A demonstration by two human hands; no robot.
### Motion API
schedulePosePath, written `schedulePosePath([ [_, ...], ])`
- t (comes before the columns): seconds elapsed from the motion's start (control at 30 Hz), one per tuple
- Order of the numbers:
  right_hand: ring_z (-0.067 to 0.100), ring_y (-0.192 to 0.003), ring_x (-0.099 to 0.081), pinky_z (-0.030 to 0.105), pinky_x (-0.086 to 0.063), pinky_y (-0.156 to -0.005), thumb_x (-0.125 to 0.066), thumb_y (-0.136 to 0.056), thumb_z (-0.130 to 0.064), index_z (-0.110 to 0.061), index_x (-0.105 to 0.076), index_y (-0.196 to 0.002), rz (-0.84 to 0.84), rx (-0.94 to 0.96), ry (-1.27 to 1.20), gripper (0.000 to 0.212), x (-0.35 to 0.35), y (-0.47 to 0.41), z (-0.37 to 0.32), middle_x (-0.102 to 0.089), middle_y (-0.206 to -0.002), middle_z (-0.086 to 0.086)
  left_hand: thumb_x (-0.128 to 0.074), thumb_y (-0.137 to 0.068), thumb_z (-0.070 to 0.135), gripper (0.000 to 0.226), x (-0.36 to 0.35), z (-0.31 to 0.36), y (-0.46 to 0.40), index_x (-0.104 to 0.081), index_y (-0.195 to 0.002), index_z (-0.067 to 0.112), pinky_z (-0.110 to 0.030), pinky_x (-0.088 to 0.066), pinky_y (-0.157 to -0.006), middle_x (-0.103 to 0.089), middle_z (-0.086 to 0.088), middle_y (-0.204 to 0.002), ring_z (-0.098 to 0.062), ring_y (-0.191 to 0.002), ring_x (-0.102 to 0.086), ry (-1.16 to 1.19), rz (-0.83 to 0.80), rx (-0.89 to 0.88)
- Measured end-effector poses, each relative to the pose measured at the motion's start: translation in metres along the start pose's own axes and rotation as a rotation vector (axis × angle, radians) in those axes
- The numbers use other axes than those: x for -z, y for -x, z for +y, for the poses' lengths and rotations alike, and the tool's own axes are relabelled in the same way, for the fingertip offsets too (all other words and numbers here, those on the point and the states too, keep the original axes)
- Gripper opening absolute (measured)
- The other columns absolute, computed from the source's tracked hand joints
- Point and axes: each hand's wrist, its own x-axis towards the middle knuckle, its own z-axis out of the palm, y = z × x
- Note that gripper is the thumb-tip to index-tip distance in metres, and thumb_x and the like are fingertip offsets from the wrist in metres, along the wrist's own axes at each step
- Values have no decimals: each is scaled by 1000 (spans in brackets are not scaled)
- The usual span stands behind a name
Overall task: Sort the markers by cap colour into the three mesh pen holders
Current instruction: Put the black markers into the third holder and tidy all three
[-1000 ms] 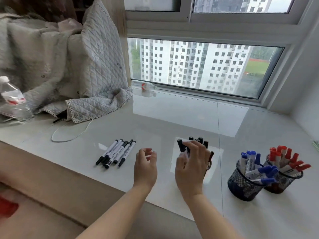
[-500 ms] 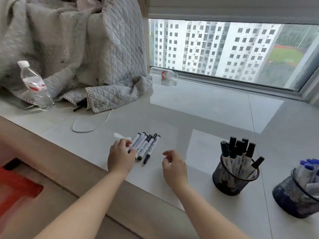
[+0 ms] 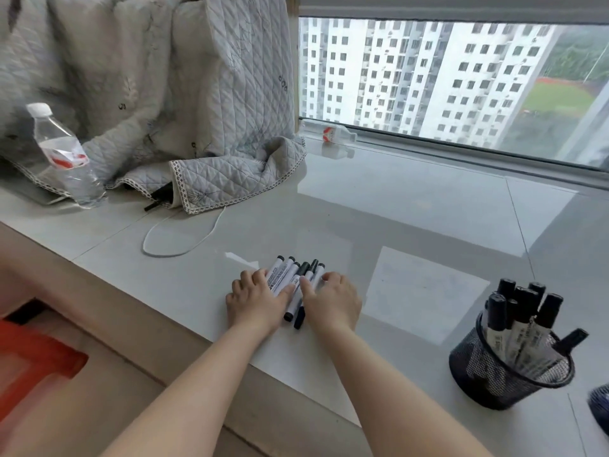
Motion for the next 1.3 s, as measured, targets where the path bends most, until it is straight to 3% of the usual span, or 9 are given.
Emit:
schedulePosePath([
  [0.2, 24, -120, -41, 37, -31, -96, -40, -81, -67, -14, -47, -123, -9, -83, 115, 68, -6, -11, -15, -48, -125, 5, -36, -85, 66, 72, 4, -2, -11, -32, -136, 16, -39, -27, -103, -35, -8, -139, -26, -129, -31, 26, -80, 35],
  [0.37, 26, -120, -39, 36, -29, -97, -41, -83, -64, -14, -48, -123, -54, -65, 144, 65, -4, -11, -16, -46, -124, 7, -30, -87, 65, 66, 6, -1, -13, -35, -133, 18, -39, -27, -102, -36, -8, -138, -25, -129, -30, 2, -155, 19],
  [0.6, 26, -123, -36, 36, -27, -100, -40, -88, -57, -15, -48, -124, -115, -36, 117, 55, 3, -4, -11, -44, -127, 7, -33, -91, 57, 64, 13, 14, -5, -37, -132, 8, -41, -31, -101, -36, -12, -139, -29, -130, -31, -42, -262, 16],
  [0.77, 25, -123, -36, 36, -29, -98, -42, -86, -57, -19, -52, -122, -169, 6, 108, 53, 10, 0, -1, -45, -126, 6, -37, -89, 58, 62, 19, 14, -4, -48, -128, 10, -38, -39, -100, -46, -15, -132, -32, -123, -42, 3, -353, 4],
  [0.9, 26, -121, -37, 36, -31, -95, -42, -83, -64, -17, -55, -118, -226, -15, 128, 60, 14, 1, 0, -47, -123, 5, -42, -91, 51, 48, 22, 10, 8, -60, -116, 14, -36, -47, -90, -62, -12, -115, -31, -108, -56, 100, -393, -39],
  [1.07, 27, -120, -37, 35, -32, -93, -43, -82, -63, -17, -58, -111, -273, 4, 130, 56, 17, 3, -3, -45, -123, 6, -38, -92, 51, 48, 19, 9, 21, -61, -115, 16, -36, -47, -89, -62, -10, -113, -30, -107, -55, 134, -296, -4],
  [1.2, 27, -118, -38, 35, -31, -92, -43, -84, -55, -17, -58, -110, -276, 43, 158, 48, 18, 12, -3, -45, -121, 6, -43, -91, 42, 37, 4, 10, 42, -62, -95, 11, -35, -40, -83, -61, -8, -105, -28, -104, -52, 194, 38, 28],
  [1.3, 27, -114, -40, 34, -32, -90, -45, -82, -52, -14, -58, -107, -260, 71, 167, 48, 16, 18, -5, -46, -116, 6, -47, -91, 37, 32, 1, 7, 45, -63, -92, 10, -35, -40, -79, -62, -9, -99, -29, -98, -55, 314, 120, 40],
])
